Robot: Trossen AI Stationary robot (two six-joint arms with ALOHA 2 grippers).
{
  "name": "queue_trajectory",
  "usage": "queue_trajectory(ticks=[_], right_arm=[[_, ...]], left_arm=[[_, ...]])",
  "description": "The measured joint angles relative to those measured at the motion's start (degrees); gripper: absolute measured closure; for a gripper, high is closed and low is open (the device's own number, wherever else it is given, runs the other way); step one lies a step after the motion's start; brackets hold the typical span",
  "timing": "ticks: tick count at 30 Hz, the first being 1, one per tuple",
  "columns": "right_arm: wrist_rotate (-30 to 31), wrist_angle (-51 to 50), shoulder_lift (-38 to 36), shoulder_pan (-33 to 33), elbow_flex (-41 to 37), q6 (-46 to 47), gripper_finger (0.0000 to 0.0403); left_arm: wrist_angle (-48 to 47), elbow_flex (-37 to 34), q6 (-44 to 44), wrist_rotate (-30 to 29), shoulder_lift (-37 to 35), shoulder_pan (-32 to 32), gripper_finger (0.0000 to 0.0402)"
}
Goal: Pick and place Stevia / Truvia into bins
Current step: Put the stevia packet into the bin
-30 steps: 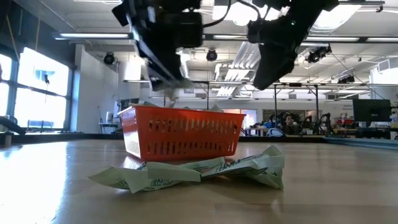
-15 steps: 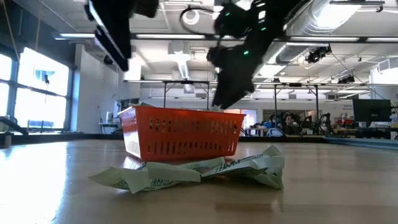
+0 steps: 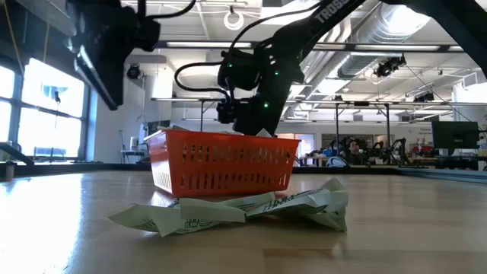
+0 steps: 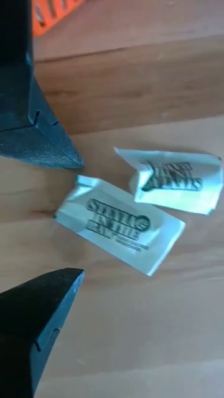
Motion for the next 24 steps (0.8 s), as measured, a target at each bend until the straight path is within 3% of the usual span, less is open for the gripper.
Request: queue_trajectory(ticks=[8,13,19,24], right_arm=[[-0.4,3.1,2.4,-1.7,1.3,-2.4,0.0160],[-1.5,7.1,2.6,-3.4,0.6,-3.3,0.0234],[-5.1,6.4,2.3,-4.0,0.6,-4.4,0.0378],[-6.9,5.8,-1.3,-3.5,0.4,-2.1,0.0379]], left_arm=[[5.1,-4.0,1.0,0.8,-2.1,2.9,0.0170],[8.9,-4.1,2.3,0.4,-2.5,5.0,0.0170],[12.5,-4.2,4.8,0.6,-2.4,6.4,0.0177],[15.4,-4.2,3.8,1.3,-2.4,6.7,0.0177]])
